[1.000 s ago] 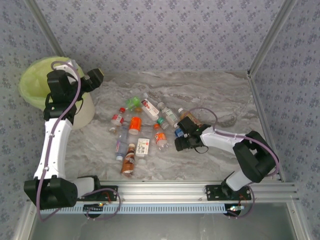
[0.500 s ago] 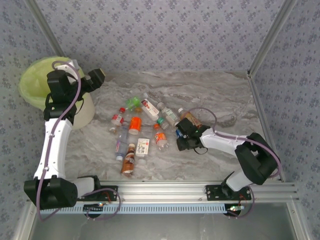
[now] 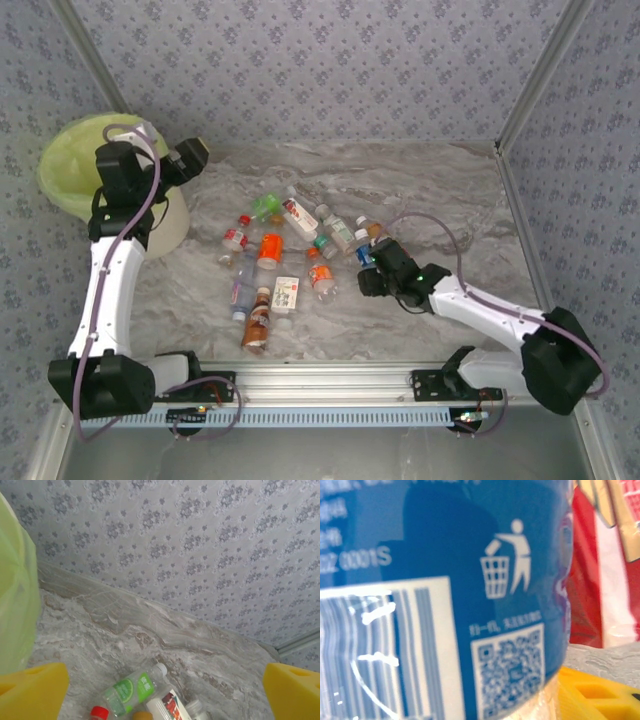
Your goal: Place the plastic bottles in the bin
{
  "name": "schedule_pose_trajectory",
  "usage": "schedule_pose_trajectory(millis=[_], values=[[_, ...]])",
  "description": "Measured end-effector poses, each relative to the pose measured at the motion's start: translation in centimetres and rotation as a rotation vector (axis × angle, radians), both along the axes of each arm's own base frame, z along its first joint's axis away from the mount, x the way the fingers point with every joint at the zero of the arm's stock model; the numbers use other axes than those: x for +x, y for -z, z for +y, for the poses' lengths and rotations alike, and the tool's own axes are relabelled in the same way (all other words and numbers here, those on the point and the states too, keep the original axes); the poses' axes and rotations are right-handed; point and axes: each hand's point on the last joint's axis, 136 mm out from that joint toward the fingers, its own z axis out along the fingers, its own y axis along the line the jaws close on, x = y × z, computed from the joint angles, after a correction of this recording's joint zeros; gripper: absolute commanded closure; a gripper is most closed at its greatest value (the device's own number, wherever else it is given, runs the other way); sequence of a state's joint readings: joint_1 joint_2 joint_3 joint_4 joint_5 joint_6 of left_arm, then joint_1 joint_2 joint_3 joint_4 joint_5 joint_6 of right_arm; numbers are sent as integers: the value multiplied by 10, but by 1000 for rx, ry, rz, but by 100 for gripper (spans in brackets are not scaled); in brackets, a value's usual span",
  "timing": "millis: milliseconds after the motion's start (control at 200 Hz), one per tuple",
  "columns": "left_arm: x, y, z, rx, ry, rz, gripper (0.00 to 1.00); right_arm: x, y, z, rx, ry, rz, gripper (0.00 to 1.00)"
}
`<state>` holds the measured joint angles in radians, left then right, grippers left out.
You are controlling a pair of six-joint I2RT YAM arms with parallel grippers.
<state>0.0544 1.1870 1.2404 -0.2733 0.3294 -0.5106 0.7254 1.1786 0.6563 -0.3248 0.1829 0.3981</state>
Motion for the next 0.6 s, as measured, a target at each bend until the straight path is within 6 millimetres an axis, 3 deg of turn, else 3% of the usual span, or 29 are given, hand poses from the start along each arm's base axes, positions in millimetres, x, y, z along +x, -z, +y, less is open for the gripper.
schedule_pose_trajectory(millis=[145,285,600], values=[[-3,2,-24,-21,102,9,1,4,-24,11,89,-38,-78,53],[-7,11,-63,-22,228,31,0,9,-44,30,184,-95,-140,53],[-8,43,-144,-88,440,113,1,23,-56,66,295,-173,-172,54]])
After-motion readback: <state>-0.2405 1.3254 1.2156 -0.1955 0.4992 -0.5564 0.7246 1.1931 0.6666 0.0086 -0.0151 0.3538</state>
